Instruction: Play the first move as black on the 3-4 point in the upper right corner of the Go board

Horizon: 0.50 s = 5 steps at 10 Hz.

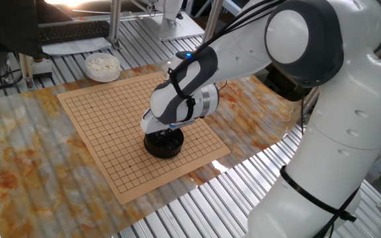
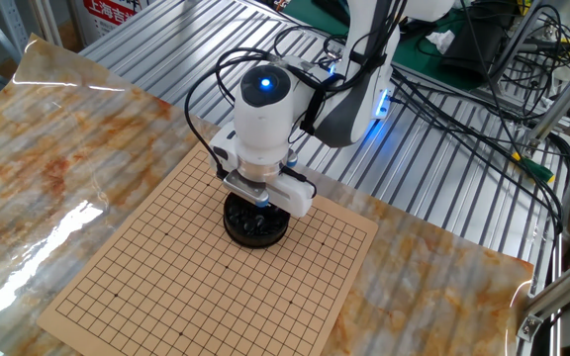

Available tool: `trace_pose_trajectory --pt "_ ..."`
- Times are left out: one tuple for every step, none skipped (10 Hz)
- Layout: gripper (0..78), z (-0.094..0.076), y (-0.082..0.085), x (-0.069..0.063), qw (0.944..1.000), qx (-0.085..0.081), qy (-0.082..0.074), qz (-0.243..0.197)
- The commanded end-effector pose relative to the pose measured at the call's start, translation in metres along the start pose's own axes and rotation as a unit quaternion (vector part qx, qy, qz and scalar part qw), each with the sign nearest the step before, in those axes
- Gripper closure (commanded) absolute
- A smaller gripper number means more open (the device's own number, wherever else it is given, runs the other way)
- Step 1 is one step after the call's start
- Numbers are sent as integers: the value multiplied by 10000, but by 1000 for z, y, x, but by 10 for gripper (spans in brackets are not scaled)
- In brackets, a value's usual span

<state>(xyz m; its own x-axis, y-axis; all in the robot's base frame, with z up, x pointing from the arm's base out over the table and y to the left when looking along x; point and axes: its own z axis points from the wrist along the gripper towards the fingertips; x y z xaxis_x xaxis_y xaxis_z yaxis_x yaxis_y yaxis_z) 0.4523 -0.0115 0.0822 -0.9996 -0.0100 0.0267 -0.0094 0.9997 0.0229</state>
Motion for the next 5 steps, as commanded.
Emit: trace_pose_trajectory --pt "762 -1 0 0 10000 16 -2 2" --pt "762 -1 0 0 10000 16 -2 2" --pt "762 -1 0 0 10000 16 -2 2" --pt "762 -1 0 0 10000 16 -2 2" --pt "762 -6 1 1 9999 -74 137 53"
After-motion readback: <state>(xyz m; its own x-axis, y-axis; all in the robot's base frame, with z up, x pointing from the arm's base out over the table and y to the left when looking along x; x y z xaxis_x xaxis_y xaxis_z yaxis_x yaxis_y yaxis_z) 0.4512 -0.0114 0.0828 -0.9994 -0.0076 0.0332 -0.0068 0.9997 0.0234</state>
